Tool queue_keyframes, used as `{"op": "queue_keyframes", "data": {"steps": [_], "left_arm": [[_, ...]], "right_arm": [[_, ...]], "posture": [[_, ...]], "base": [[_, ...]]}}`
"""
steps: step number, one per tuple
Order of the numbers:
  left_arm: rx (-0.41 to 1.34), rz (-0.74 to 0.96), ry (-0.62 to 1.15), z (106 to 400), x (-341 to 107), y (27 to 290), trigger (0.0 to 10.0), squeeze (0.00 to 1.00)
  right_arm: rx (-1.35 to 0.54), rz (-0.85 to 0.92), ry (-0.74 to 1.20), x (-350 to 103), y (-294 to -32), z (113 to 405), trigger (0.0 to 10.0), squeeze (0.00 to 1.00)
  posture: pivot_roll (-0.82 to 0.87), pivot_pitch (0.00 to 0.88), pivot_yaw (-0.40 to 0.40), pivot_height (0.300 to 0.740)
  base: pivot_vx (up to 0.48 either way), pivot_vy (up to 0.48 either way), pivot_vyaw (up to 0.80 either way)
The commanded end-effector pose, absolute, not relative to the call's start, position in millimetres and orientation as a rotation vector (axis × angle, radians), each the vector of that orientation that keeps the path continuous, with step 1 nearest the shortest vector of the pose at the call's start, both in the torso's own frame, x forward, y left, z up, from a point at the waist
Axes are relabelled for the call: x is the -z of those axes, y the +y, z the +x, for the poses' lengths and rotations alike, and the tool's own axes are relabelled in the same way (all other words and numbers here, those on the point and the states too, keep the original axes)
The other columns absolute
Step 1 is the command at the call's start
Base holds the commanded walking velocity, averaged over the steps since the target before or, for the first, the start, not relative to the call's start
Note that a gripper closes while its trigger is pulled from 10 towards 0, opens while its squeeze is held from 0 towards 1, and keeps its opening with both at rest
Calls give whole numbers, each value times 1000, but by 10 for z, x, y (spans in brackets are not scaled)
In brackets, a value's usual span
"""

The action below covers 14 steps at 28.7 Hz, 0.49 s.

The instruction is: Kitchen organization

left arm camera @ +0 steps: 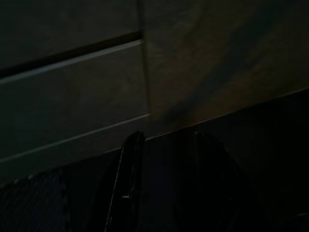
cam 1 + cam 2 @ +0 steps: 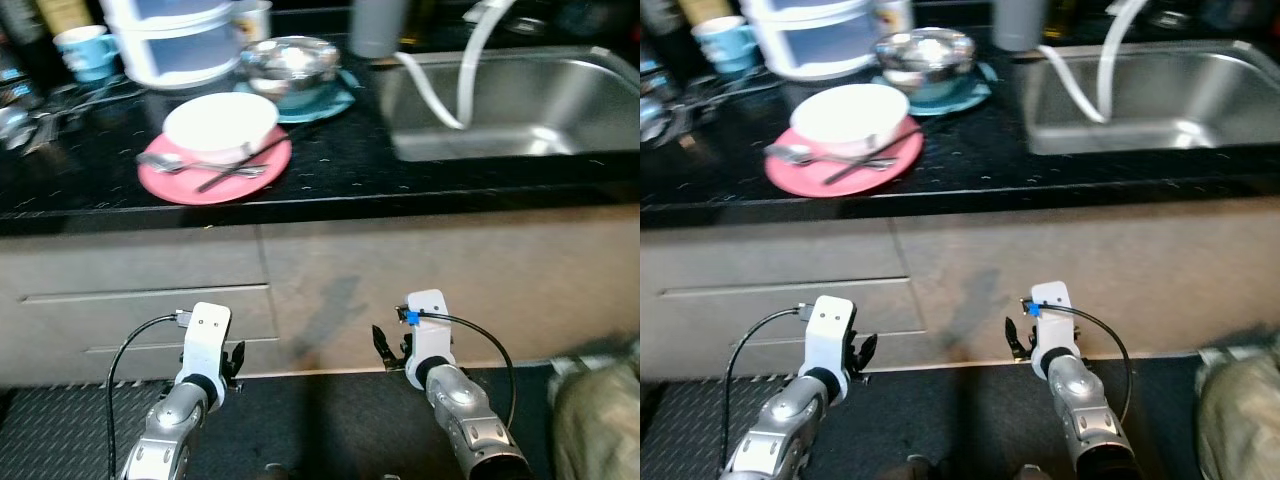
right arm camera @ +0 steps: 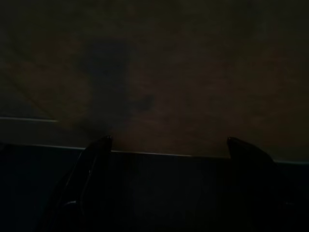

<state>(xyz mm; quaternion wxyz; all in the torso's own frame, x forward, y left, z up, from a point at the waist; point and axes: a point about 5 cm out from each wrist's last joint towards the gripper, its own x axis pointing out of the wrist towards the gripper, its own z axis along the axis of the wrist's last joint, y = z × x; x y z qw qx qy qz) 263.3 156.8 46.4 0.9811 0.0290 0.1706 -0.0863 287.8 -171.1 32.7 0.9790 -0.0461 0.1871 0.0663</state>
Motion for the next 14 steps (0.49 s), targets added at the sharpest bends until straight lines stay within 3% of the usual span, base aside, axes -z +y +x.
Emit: {"op": "queue_keyframes", "data": {"steps": [1, 9, 14], "left_arm": [[174, 77, 374, 2605, -425, 1597, 10000, 0], [157, 73, 372, 2619, -435, 1600, 10000, 0], [150, 68, 375, 2620, -430, 1596, 10000, 0]], "right_arm": [[-146, -93, 399, -276, -1671, 2843, 10000, 0], [-154, -89, 400, -280, -1651, 2841, 10000, 0], [-156, -89, 399, -287, -1654, 2843, 10000, 0]], "posture": [[11, 174, 40, 740], [8, 174, 39, 740], [4, 176, 36, 740]], "base": [[0, 0, 0], [0, 0, 0], [0, -350, 0]]}}
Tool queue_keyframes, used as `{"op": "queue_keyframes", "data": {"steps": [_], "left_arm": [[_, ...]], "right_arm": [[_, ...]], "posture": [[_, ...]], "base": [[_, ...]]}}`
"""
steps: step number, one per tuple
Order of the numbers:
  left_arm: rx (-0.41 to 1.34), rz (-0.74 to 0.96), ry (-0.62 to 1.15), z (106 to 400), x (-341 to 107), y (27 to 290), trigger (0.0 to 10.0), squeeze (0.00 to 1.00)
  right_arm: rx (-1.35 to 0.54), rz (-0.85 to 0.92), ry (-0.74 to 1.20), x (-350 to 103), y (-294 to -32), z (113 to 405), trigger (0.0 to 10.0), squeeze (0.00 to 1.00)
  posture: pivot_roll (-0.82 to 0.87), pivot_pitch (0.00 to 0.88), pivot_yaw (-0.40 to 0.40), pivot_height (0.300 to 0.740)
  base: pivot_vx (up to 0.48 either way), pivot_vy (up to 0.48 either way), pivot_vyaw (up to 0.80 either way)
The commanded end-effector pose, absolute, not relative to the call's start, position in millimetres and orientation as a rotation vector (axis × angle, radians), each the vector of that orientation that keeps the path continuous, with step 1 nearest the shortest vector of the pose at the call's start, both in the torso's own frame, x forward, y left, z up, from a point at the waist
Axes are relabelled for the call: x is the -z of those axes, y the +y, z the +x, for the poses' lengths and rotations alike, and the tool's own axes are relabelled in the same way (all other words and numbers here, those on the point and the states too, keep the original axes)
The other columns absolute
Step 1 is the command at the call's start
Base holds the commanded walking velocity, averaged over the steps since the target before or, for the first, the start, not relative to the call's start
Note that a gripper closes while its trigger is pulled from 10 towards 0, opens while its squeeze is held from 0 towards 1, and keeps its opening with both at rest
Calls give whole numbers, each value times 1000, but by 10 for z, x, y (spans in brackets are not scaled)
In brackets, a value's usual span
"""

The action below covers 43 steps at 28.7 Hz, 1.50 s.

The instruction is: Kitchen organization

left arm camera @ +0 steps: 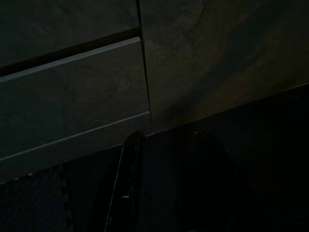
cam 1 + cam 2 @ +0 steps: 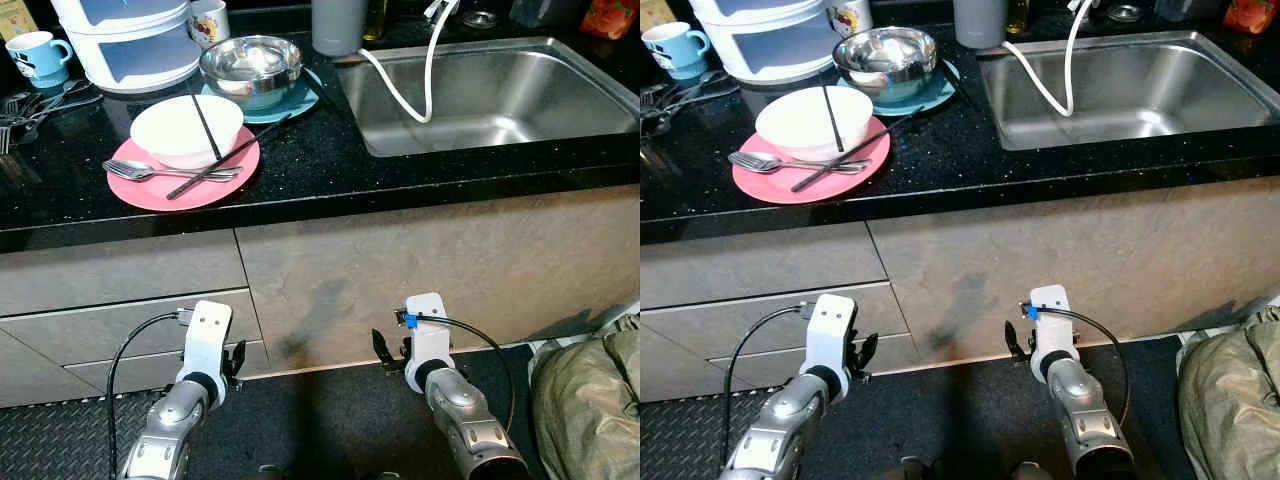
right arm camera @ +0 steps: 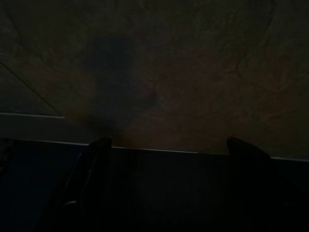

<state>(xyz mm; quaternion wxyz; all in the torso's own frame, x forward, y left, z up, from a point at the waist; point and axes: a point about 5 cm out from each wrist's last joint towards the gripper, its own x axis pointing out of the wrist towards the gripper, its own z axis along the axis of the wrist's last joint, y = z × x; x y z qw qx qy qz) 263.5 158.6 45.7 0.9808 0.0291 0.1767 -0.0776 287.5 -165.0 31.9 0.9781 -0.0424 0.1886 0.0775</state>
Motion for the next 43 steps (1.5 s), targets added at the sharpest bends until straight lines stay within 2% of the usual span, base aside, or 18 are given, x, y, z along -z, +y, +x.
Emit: {"op": "queue_keyframes", "data": {"steps": [1, 15, 19, 25, 43], "left_arm": [[149, 65, 375, 2619, -430, 1593, 10000, 0], [140, 46, 387, 2595, -414, 1589, 10000, 0], [120, -84, 355, 2619, -493, 1580, 10000, 0], [122, -58, 342, 2632, -510, 1581, 10000, 0], [123, 6, 328, 2622, -521, 1609, 10000, 0]], "right_arm": [[-156, -90, 399, -289, -1659, 2843, 10000, 0], [-160, -97, 400, -293, -1685, 2830, 10000, 0], [-160, -95, 396, -311, -1687, 2840, 10000, 0], [-164, -94, 394, -321, -1688, 2844, 10000, 0], [-165, -93, 395, -318, -1686, 2845, 10000, 0]], "posture": [[2, 179, 35, 740], [-4, 186, 29, 740], [-6, 188, 25, 740], [-6, 188, 24, 740], [-3, 178, 26, 740]], "base": [[0, -356, 0], [0, -343, 0], [0, 360, 0], [0, 460, 0], [0, 0, 0]]}}
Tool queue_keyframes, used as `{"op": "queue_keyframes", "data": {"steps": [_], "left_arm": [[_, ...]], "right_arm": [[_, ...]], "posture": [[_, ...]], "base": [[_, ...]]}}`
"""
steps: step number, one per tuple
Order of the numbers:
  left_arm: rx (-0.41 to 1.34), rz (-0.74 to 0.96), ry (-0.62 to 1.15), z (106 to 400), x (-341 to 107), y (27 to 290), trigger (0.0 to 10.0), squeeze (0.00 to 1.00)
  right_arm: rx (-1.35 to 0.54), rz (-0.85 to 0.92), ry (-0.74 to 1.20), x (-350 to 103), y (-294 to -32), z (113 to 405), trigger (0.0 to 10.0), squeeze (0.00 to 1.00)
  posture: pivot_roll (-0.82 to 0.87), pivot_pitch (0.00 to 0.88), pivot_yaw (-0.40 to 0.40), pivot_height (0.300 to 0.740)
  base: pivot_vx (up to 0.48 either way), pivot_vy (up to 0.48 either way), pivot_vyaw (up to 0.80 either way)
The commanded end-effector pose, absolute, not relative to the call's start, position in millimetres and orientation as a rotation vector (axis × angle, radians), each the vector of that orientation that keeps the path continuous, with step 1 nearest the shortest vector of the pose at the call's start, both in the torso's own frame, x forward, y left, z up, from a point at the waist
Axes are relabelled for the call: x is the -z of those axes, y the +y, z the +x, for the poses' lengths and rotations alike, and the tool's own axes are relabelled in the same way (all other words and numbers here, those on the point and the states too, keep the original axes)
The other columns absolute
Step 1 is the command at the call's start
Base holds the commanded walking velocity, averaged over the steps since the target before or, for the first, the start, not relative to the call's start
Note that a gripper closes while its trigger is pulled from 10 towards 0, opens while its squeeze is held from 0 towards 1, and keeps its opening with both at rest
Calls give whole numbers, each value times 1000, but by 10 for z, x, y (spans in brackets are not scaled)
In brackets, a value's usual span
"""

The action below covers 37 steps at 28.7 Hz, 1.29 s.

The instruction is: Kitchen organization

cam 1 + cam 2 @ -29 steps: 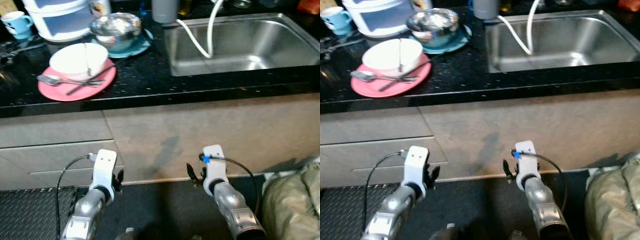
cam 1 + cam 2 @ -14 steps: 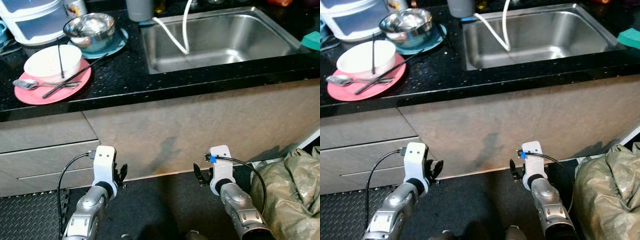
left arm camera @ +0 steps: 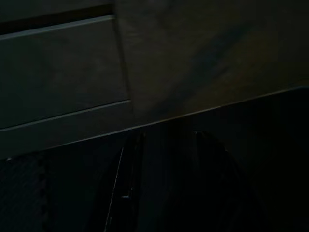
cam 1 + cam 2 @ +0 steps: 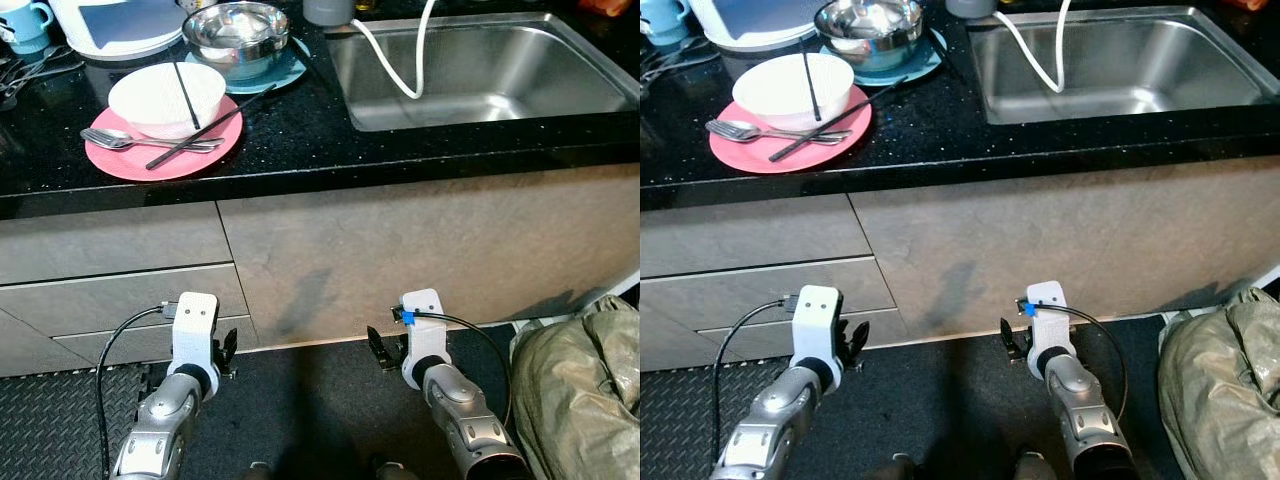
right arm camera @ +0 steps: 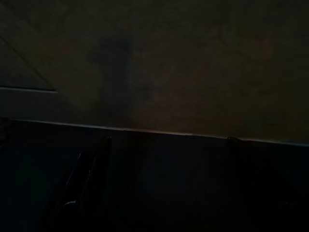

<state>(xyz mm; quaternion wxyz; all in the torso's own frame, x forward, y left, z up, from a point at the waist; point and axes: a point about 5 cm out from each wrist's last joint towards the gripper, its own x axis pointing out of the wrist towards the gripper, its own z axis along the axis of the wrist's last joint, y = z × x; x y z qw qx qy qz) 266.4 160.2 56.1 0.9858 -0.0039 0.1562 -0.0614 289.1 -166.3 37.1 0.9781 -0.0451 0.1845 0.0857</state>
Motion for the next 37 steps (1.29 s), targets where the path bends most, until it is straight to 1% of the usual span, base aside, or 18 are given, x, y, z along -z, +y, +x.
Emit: {"op": "queue_keyframes", "data": {"steps": [1, 9, 18, 37], "left_arm": [[126, 14, 326, 2622, -522, 1609, 10000, 0], [122, 30, 301, 2622, -536, 1612, 10000, 0], [99, 26, 297, 2625, -539, 1659, 10000, 0], [77, 35, 289, 2622, -542, 1691, 10000, 0]], "right_arm": [[-165, -93, 395, -318, -1687, 2845, 10000, 0], [-159, -70, 322, -414, -1701, 2883, 10000, 0], [-169, -69, 311, -435, -1682, 2901, 10000, 0], [-167, -57, 287, -468, -1692, 2904, 10000, 0]], "posture": [[-3, 178, 26, 740], [-2, 170, 30, 740], [0, 156, 30, 740], [-1, 173, 22, 740]], "base": [[0, 0, 0], [0, 0, 0], [0, 0, 0], [0, 0, 0]]}}
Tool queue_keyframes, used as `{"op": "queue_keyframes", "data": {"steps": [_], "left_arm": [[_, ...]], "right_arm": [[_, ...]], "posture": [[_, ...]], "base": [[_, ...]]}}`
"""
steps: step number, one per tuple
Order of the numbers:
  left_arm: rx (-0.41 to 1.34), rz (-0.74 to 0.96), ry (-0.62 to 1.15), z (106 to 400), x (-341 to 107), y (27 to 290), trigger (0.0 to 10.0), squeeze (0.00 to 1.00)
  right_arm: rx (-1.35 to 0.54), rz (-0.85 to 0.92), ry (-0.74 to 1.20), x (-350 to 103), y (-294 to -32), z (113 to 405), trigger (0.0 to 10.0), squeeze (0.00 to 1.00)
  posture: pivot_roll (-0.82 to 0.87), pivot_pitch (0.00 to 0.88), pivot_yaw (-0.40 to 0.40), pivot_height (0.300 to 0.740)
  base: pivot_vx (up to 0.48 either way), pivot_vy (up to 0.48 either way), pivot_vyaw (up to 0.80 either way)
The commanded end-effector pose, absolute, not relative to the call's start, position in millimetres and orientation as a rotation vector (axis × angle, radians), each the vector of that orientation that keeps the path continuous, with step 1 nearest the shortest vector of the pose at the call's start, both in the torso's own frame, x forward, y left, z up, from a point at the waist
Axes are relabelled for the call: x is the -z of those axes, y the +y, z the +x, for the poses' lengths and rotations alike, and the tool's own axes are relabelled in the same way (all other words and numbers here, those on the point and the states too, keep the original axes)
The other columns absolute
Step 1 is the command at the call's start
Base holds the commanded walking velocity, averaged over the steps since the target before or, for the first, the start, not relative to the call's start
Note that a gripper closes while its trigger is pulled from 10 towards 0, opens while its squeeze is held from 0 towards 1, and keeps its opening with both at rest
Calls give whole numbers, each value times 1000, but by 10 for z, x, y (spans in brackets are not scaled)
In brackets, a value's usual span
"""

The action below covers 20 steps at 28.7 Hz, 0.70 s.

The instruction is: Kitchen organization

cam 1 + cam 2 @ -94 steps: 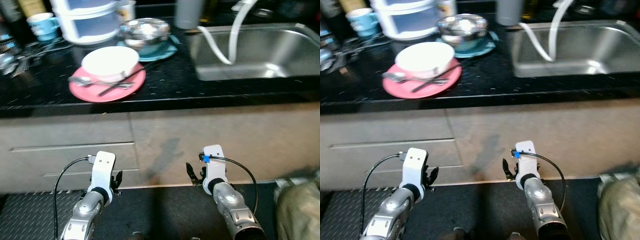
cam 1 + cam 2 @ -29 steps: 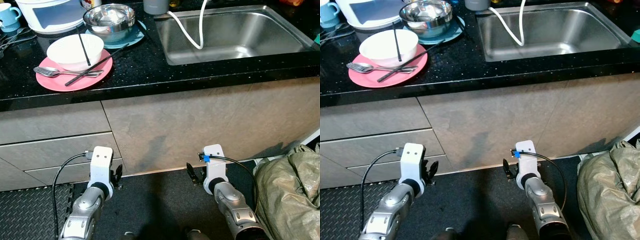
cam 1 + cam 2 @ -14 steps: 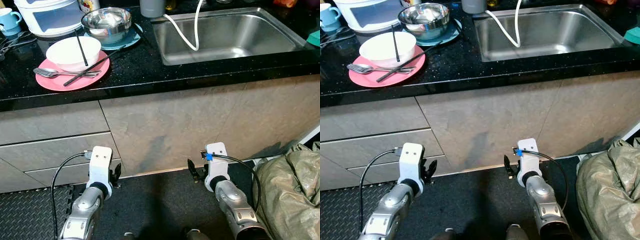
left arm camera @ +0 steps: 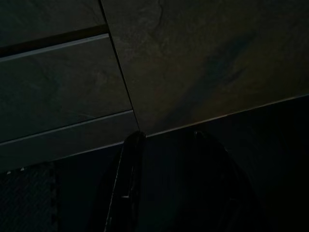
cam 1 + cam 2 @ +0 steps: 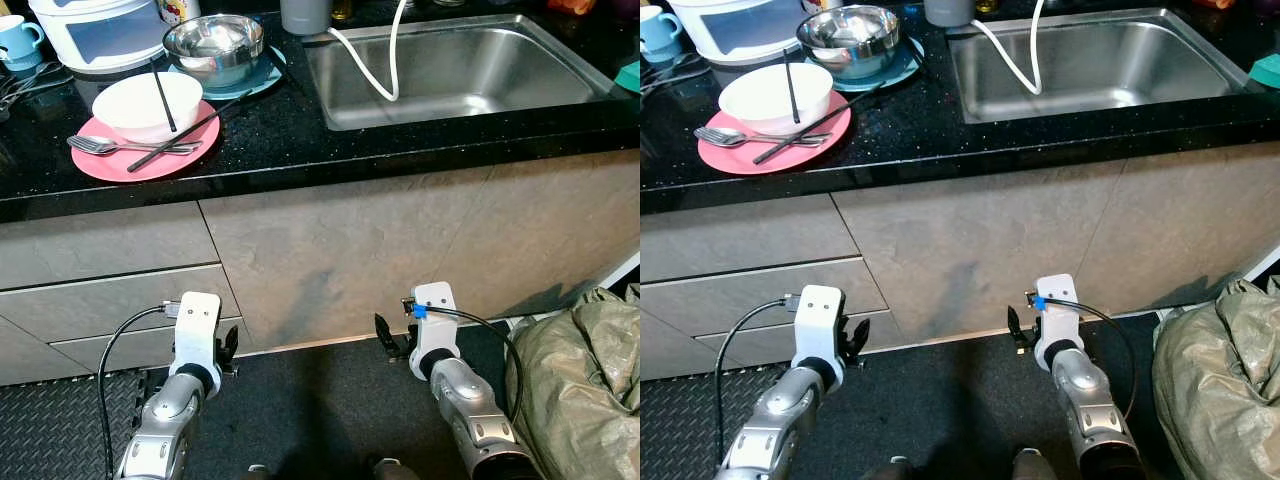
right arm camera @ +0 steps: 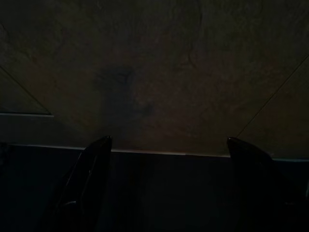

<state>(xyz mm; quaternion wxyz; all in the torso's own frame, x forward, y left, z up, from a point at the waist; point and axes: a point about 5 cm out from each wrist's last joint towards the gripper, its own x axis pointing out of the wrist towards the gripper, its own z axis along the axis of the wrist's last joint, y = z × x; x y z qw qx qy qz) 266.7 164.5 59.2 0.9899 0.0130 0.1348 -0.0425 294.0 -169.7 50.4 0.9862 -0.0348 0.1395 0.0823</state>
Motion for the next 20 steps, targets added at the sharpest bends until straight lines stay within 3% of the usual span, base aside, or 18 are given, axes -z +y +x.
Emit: {"op": "queue_keyframes", "data": {"steps": [1, 20], "left_arm": [[77, 33, 288, 2620, -542, 1692, 10000, 0], [84, 38, 247, 2638, -627, 1717, 10000, 0]], "right_arm": [[-167, -58, 287, -469, -1694, 2905, 10000, 0], [-170, -17, 212, -607, -1675, 2965, 10000, 0]], "posture": [[0, 172, 20, 740], [1, 177, 20, 740]], "base": [[0, 0, 0], [0, 0, 0]]}}
